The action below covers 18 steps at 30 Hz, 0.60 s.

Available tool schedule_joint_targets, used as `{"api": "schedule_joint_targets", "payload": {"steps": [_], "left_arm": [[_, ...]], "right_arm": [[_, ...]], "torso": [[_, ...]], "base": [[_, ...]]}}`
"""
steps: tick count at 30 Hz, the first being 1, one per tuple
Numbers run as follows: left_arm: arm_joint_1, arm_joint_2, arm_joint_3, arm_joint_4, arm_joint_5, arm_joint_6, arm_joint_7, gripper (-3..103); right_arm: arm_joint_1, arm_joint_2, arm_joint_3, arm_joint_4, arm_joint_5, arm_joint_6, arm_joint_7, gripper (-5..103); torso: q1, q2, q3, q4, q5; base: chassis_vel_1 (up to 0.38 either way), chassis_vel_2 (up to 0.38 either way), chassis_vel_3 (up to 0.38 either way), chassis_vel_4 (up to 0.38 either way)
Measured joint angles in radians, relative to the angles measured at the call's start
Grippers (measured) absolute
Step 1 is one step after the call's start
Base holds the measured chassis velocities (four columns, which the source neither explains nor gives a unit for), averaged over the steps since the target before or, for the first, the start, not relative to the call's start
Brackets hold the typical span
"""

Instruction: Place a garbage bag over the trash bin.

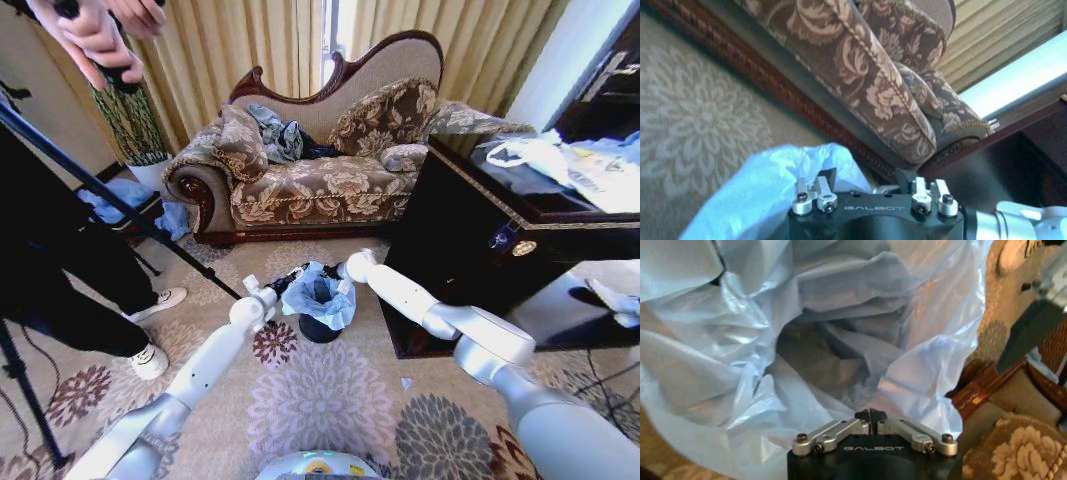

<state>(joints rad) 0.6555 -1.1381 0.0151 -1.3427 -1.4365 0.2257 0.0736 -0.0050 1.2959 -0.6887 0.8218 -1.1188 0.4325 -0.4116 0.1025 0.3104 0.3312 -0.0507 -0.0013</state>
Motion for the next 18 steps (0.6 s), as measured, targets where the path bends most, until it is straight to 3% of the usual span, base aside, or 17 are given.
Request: {"api": "schedule_joint_targets", "payload": {"steps": [1,3,8,9,10,12,14,18], "left_arm": [[0.005,-0.003,0.002,-0.006,-0.016,0.013,-0.012,54],[0.008,-0.004,0.005,-0.008,-0.028,0.021,-0.017,54],[-0.001,-0.025,0.024,0.03,-0.064,0.041,-0.029,32],[-0.011,-0.036,0.026,0.052,-0.073,0.045,-0.031,32],[-0.031,-0.055,0.029,0.097,-0.085,0.049,-0.033,22],[-0.055,-0.075,0.031,0.15,-0.087,0.054,-0.033,22],[-0.093,-0.1,0.031,0.227,-0.085,0.063,-0.032,11],[-0.151,-0.135,0.026,0.349,-0.058,0.067,-0.012,1]], "right_arm": [[-0.002,-0.006,0.002,0.002,0.005,0.0,0.0,0],[-0.004,-0.009,0.003,0.002,0.006,0.0,0.0,0],[-0.009,-0.016,0.009,0.001,0.01,-0.001,0.0,0],[-0.01,-0.019,0.009,0.002,0.012,-0.001,-0.001,0],[-0.013,-0.022,0.009,0.006,0.016,-0.001,-0.002,0],[-0.016,-0.026,0.009,0.013,0.02,-0.001,-0.006,0],[-0.022,-0.038,0.009,0.028,0.03,-0.001,-0.011,0],[-0.031,-0.064,0.005,0.063,0.05,-0.001,-0.027,0]], "torso": [[0.0,0.0,0.0,0.0,-0.0003],[0.0,0.0,0.0,-0.0001,-0.0001],[0.0,0.0,0.0,0.0002,-0.0004],[0.0,0.0,0.0,0.0002,-0.0004],[0.0,0.0,0.0,0.0001,-0.0002],[0.0,0.0,0.0,0.0,-0.0004],[0.0,0.0,0.0,0.0,0.0],[0.0,0.0,0.0,0.0,-0.0001]], "base": [[0.0,0.0,0.0,0.0],[0.0,0.0,0.0,0.0],[0.0,0.0,0.0,0.0],[0.0,0.0,0.0,0.0],[0.0,0.0,0.0,0.0],[0.0,0.0,0.0,0.0],[0.0,0.0,0.0,0.0],[0.0,0.0,0.0,0.0]]}}
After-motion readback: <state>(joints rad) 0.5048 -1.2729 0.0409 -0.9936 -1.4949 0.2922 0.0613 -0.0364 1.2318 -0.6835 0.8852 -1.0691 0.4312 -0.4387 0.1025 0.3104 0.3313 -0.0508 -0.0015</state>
